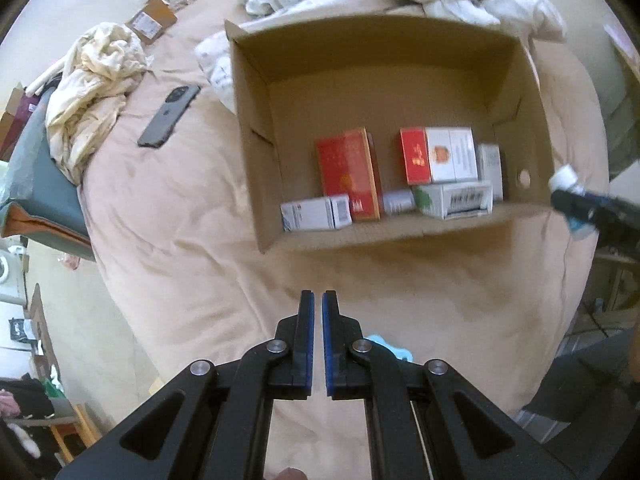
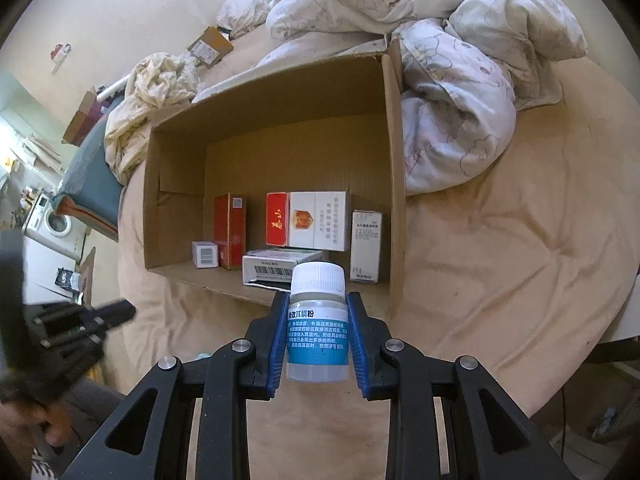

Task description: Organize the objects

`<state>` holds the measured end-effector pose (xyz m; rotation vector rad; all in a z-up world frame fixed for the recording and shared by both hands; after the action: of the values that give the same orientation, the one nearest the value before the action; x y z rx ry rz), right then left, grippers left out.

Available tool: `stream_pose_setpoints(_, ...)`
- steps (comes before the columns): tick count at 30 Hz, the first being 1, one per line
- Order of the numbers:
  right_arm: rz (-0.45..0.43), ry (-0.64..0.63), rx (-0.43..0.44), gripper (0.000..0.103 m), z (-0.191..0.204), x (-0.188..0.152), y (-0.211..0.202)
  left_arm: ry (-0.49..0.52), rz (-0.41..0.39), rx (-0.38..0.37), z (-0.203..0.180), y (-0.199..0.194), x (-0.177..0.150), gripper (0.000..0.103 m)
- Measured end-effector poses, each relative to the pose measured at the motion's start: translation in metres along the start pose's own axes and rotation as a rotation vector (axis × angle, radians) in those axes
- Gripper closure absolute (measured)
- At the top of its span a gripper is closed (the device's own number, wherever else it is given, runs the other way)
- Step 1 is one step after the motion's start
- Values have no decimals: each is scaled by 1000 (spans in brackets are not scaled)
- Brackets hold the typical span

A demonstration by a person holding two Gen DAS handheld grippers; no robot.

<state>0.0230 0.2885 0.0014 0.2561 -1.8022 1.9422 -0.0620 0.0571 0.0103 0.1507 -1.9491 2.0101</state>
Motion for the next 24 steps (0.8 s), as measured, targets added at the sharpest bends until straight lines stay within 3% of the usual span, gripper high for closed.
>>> stream_pose_setpoints(2, 8, -4, -5, 73, 1, 1, 4, 9, 28, 5, -2, 7, -3, 97)
stream_pose_setpoints(3, 12, -8, -6, 73, 2, 2, 5, 31, 78, -6, -10, 14, -12, 93)
stream_pose_setpoints(4, 16, -12, -8, 73, 3, 2, 7, 42, 110, -15, -14, 21, -18, 75)
stream_pose_setpoints(5, 19, -14, -8, 73, 4, 3, 8, 54, 154, -30, -16, 36, -28, 44)
stream_pose_setpoints(6, 21, -17, -5, 73, 5, 3, 9, 60, 181, -33, -18, 46, -36, 31)
stream_pose_setpoints(7, 21, -20, -3, 73, 6, 4, 10, 63, 197, -35, -20, 52, -41, 28)
stream_pose_setpoints(11, 22, -33, 9, 73, 12, 7, 11, 130, 285, -17, -33, 85, -63, 28)
stream_pose_setpoints(18, 17, -51, 29, 73, 23, 13, 13, 197, 303, 14, -48, 102, -75, 29)
stream_pose_setpoints(20, 17, -54, 29, 73, 24, 13, 13, 217, 303, 2, -52, 102, -77, 51)
stream_pose_setpoints(24, 26, -49, 30, 73, 23, 12, 16, 251, 283, 14, -56, 99, -81, 51)
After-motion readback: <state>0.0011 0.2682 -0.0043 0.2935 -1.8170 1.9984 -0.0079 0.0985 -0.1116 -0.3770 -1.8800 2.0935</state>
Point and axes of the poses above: each gripper's, at about its wrist camera, not at the fingertips, and y roughly the way its jaws point, z to its left, x to its top, the point moved 3 cm from there along y, roughly the way its jaws point, and after that the axes turned 15 degrees about -y, right-handed, at the moved point
